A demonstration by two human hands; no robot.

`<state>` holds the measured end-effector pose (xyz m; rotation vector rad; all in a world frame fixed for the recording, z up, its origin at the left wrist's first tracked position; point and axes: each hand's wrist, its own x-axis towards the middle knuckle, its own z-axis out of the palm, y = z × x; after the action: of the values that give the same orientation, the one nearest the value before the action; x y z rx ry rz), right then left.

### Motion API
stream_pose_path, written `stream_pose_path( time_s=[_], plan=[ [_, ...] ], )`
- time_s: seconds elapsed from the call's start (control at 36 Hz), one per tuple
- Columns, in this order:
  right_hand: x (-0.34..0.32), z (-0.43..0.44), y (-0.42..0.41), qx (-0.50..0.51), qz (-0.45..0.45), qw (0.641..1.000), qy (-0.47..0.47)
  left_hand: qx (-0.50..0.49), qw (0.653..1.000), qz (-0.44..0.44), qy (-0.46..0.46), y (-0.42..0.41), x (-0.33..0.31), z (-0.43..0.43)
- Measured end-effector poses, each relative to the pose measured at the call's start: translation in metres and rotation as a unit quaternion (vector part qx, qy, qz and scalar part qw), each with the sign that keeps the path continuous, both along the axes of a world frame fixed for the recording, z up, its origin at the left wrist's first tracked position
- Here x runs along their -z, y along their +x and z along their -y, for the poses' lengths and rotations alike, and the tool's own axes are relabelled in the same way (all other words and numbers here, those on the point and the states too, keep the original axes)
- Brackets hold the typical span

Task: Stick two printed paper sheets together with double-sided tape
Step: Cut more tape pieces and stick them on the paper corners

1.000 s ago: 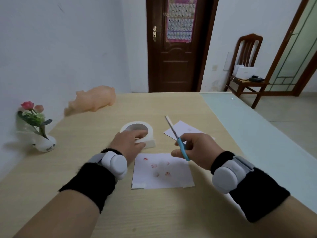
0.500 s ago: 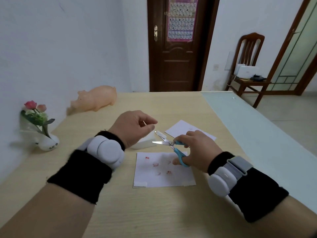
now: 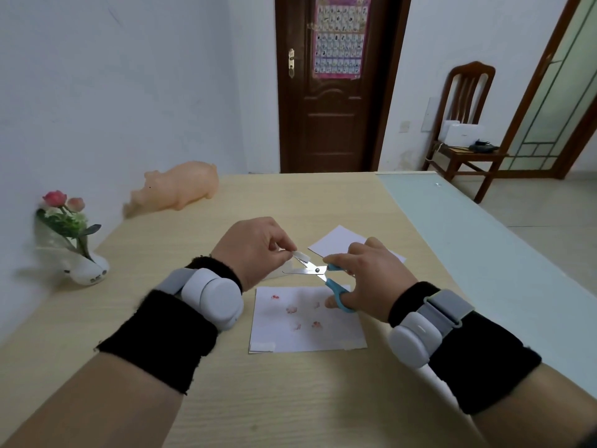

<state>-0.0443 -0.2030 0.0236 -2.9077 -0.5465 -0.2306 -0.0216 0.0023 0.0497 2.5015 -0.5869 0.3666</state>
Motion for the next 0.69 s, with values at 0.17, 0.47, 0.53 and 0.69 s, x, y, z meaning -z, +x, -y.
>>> stream_pose_path(
  time_s=[0.17, 0.47, 0.53, 0.69],
  plan=[
    [-0.002, -0.001, 0.000, -0.004, 0.009, 0.999, -0.052, 0.013, 1.000, 0.003, 0.007, 0.000, 0.006, 0.001],
    [0.002, 0.007, 0.004, 0.028, -0.005, 0.995, -0.095, 0.023, 0.977, -0.047, -0.208, -0.006, -0.023, 0.009],
    [0.001, 0.010, 0.003, 0.037, -0.017, 0.996, -0.077, -0.010, 0.965, -0.093, -0.245, 0.003, -0.021, 0.000],
    [-0.003, 0.024, 0.010, 0.142, -0.046, 0.986, -0.078, -0.032, 0.900, -0.261, -0.347, 0.007, 0.009, -0.009]
  ],
)
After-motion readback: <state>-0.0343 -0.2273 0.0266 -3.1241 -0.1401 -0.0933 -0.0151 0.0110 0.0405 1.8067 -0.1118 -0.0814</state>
